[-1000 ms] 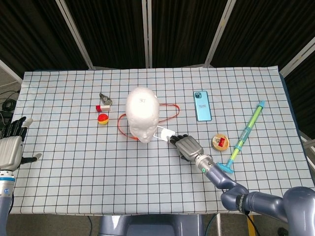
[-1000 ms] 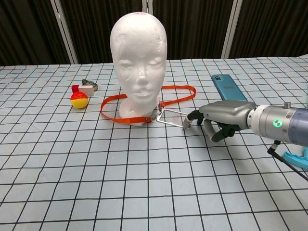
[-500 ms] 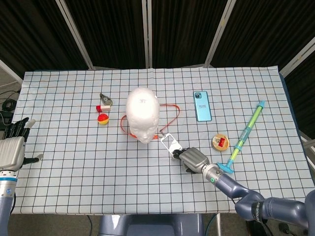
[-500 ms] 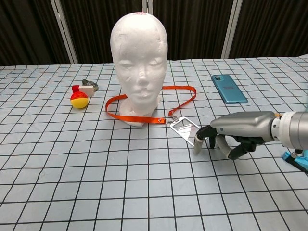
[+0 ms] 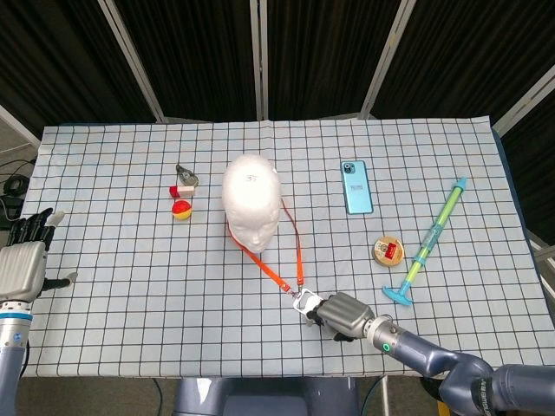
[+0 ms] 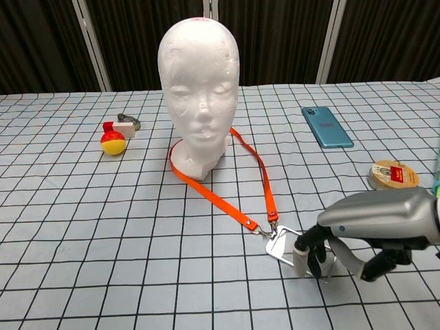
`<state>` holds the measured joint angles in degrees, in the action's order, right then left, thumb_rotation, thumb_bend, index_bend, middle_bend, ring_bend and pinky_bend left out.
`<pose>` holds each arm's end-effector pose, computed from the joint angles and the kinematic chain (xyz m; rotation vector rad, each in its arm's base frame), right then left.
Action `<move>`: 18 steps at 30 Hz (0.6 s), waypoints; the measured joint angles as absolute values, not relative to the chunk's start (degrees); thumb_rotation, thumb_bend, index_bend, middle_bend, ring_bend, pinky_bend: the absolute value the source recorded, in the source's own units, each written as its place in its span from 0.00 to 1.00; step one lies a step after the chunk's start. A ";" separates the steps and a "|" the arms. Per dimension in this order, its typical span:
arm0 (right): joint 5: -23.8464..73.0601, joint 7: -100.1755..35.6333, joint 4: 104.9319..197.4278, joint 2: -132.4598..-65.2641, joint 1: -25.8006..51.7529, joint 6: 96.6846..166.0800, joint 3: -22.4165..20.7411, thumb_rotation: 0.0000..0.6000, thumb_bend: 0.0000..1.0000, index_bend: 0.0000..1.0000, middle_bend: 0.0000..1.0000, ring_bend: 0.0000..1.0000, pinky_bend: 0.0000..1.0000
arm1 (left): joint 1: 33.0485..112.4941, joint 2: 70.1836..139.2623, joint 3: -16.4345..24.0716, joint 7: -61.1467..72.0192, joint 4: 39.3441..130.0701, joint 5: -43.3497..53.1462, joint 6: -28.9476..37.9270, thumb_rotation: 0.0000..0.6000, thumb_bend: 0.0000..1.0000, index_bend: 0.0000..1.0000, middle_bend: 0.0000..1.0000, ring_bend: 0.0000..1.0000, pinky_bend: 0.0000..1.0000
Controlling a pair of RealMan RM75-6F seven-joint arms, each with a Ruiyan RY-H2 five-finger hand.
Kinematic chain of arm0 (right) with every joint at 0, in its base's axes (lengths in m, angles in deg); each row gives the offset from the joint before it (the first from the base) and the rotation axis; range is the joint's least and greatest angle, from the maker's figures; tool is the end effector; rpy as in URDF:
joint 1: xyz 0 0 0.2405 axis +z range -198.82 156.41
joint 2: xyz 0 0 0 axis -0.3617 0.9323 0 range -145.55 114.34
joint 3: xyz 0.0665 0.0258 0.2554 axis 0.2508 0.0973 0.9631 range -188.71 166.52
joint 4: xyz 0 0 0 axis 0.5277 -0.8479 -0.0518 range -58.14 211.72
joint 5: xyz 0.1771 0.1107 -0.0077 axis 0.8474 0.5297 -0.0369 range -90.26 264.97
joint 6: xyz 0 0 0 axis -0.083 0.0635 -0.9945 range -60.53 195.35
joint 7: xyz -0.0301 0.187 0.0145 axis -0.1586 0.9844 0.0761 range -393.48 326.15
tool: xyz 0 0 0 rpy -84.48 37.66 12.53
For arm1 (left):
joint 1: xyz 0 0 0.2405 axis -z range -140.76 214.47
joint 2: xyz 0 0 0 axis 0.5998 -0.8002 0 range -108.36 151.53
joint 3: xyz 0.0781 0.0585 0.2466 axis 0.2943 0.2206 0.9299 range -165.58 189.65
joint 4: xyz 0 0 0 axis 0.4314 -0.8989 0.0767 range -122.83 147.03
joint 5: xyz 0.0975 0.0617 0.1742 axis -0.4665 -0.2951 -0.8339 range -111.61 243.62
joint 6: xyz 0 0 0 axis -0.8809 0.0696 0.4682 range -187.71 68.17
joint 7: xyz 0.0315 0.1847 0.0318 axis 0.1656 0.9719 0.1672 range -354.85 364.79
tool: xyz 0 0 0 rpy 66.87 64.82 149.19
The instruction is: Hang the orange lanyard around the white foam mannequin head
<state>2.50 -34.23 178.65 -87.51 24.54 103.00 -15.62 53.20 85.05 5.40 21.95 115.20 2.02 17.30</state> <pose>-0.1535 -0.2744 -0.0446 2.4961 -1.1086 0.6354 -0.2955 0.2907 0.1521 -1.3314 -0.9699 -0.7406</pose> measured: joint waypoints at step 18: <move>-10.81 -34.53 180.41 -80.16 16.79 125.59 -17.56 1.00 0.52 0.30 0.21 0.16 0.15 | 51.56 84.23 5.99 20.64 116.10 -1.01 18.78 1.00 0.01 0.00 0.00 0.00 0.00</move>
<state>-10.81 -34.53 180.41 -80.16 16.79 125.59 -17.56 51.56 84.23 5.99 20.64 116.10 -1.01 18.78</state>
